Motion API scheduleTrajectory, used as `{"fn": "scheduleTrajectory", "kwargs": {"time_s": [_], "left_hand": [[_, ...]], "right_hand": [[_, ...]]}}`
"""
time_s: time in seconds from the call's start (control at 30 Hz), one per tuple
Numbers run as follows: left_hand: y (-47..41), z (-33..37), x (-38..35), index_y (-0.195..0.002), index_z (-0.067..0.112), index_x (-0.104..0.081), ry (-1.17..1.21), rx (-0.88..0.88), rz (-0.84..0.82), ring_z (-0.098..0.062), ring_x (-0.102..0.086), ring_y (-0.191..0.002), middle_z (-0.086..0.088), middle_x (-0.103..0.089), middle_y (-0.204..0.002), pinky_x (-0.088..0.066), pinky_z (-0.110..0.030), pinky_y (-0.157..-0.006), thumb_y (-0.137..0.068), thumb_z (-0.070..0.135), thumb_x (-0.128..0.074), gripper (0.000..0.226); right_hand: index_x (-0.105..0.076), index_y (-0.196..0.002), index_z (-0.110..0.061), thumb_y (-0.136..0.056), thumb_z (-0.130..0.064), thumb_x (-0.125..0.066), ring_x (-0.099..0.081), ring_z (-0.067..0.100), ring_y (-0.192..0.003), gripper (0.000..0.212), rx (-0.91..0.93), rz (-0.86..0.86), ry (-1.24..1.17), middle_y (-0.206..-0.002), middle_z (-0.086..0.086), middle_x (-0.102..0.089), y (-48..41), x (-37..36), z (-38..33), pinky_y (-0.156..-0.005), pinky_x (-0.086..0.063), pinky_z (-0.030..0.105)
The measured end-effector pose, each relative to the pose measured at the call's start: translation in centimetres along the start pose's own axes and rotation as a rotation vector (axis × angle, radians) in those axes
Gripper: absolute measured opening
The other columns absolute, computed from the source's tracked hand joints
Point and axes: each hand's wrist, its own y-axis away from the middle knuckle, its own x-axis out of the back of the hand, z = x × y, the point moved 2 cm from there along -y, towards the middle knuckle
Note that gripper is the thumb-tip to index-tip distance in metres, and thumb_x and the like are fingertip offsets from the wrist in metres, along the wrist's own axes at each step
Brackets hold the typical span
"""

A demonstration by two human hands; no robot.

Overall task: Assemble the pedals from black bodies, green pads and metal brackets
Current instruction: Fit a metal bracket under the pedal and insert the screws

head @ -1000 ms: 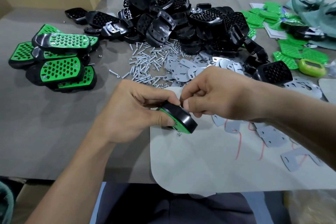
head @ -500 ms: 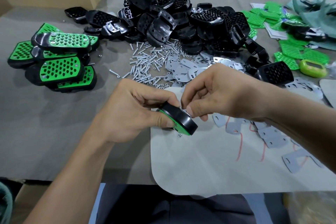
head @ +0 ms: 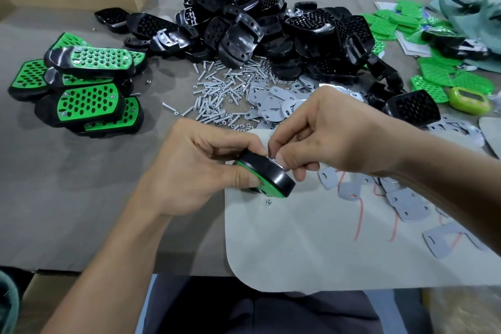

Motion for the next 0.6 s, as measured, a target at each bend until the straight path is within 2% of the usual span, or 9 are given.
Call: {"fn": "scheduleTrajectory", "kwargs": {"time_s": [0.17,0.27,0.37,0.5,0.6], "left_hand": [[-0.24,0.32,-0.43,-0.089,0.015,-0.081,-0.013,0.021,0.015,-0.009,-0.066,-0.073,-0.015,-0.075,-0.083,-0.056,-0.022,-0.070,-0.061,-0.005,-0.086,0.034],[-0.25,0.62,-0.72,-0.083,0.010,-0.081,-0.040,0.024,0.013,-0.005,-0.066,-0.072,-0.006,-0.076,-0.077,-0.055,-0.020,-0.067,-0.062,-0.016,-0.088,0.035],[-0.34,0.79,-0.88,-0.086,0.010,-0.078,-0.027,0.032,0.039,-0.007,-0.067,-0.070,-0.013,-0.075,-0.078,-0.056,-0.019,-0.066,-0.064,-0.025,-0.082,0.041],[-0.53,0.75,-0.99,-0.081,0.009,-0.081,-0.035,0.021,0.016,-0.008,-0.067,-0.070,-0.013,-0.074,-0.078,-0.056,-0.020,-0.066,-0.066,-0.023,-0.083,0.036],[-0.48,0.53,-1.01,-0.086,0.011,-0.079,-0.037,0.002,0.001,-0.010,-0.066,-0.072,-0.014,-0.074,-0.079,-0.058,-0.026,-0.066,-0.064,-0.013,-0.086,0.034]], "right_hand": [[-0.081,-0.078,-0.014,-0.080,-0.006,-0.076,-0.060,0.010,-0.048,0.009,-0.058,-0.076,0.015,-0.059,0.007,-0.071,0.07,0.45,0.00,-0.053,-0.048,0.021],[-0.079,-0.079,-0.003,-0.083,0.002,-0.072,-0.064,0.013,-0.050,0.010,-0.090,-0.084,-0.036,-0.060,0.007,-0.071,0.13,0.46,0.33,-0.051,-0.049,0.018],[-0.079,-0.081,0.002,-0.083,0.004,-0.070,-0.064,0.014,-0.051,0.009,-0.137,-0.064,-0.074,-0.061,0.008,-0.070,0.04,0.52,0.68,-0.050,-0.048,0.018],[-0.077,-0.078,0.003,-0.082,0.006,-0.069,-0.063,0.014,-0.051,0.010,-0.185,-0.053,-0.088,-0.061,0.010,-0.069,0.22,0.52,0.84,-0.048,-0.047,0.019],[-0.077,-0.078,0.002,-0.085,0.003,-0.068,-0.064,0.013,-0.054,0.011,-0.171,-0.017,-0.080,-0.062,0.008,-0.070,0.50,0.54,0.91,-0.051,-0.048,0.019]]}}
